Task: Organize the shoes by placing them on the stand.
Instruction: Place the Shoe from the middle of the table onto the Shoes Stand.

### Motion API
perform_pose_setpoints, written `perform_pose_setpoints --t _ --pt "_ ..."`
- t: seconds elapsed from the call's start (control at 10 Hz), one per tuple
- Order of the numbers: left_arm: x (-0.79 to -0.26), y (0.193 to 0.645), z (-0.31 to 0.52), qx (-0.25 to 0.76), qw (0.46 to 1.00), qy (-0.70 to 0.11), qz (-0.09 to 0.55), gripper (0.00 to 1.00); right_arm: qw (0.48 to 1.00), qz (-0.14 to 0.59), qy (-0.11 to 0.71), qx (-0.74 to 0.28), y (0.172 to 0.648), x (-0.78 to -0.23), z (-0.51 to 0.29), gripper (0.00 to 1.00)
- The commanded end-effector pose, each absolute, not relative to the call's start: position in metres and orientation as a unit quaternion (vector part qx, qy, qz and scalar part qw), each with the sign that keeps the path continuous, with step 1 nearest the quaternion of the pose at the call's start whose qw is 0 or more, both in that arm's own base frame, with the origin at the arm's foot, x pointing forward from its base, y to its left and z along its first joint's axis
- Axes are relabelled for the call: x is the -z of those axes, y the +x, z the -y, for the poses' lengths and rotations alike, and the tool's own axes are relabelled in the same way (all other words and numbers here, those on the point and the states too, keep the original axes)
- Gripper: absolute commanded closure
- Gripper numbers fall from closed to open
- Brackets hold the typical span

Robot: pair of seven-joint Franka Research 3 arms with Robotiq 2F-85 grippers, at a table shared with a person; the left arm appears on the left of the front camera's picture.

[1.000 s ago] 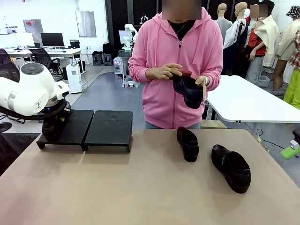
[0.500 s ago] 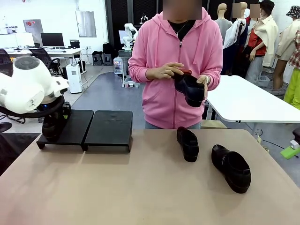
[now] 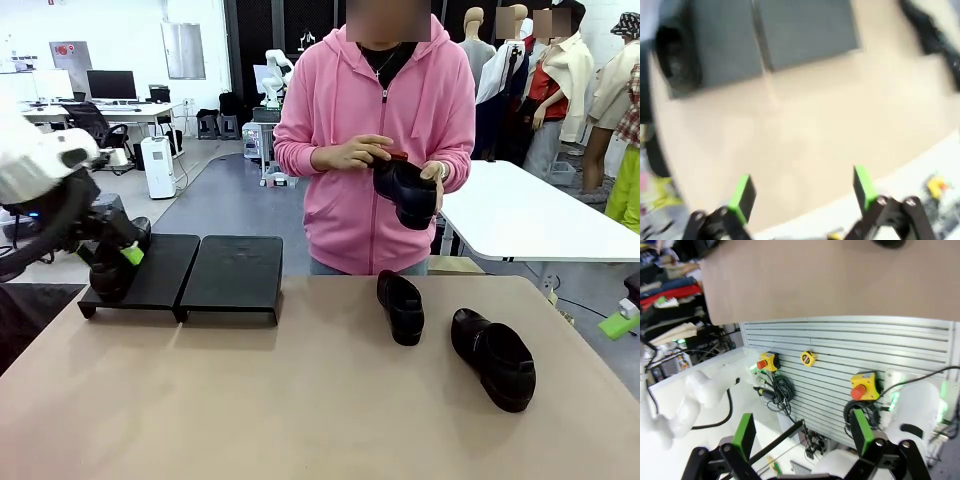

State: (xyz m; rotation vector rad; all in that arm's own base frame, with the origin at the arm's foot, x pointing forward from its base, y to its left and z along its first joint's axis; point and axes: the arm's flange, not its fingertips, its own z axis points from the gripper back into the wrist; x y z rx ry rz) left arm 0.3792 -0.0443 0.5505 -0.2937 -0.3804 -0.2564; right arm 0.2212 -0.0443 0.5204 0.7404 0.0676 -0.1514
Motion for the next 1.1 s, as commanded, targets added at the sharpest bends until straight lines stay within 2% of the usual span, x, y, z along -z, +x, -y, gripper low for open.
perform_pose_setpoints --t 0.0,0.1,0.2,0.3,0.5,0.6,0.7,1.0 --pt "-0.562 0.347 -0.013 0.116 0.959 -0.231 0.113 0.0 0.927 -0.03 0.367 0.068 0.221 -0.523 0.045 0.0" --pt "-0.555 0.329 -0.033 0.147 0.929 -0.325 0.095 0.0 0.927 -0.03 0.367 0.068 0.221 -0.523 0.045 0.0" --pt "-0.541 0.324 -0.046 0.083 0.931 -0.339 0.108 0.0 0.927 -0.03 0.367 0.068 0.221 -0.523 0.045 0.0" --pt "-0.515 0.325 -0.054 0.105 0.914 -0.385 0.077 0.0 0.927 -0.03 0.367 0.068 0.221 -0.523 0.045 0.0" --pt "-0.462 0.342 -0.064 0.071 0.881 -0.459 0.087 0.0 0.927 -0.03 0.367 0.068 0.221 -0.523 0.045 0.0" --pt "-0.456 0.361 -0.065 0.024 0.899 -0.427 0.094 0.0 0.927 -0.03 0.367 0.068 0.221 -0.523 0.045 0.0" --pt "-0.483 0.318 -0.071 0.077 0.9 -0.423 0.075 0.0 0.927 -0.03 0.367 0.068 0.221 -0.523 0.045 0.0" --pt "-0.483 0.318 -0.071 0.077 0.9 -0.423 0.075 0.0 0.927 -0.03 0.367 0.068 0.221 -0.523 0.045 0.0"
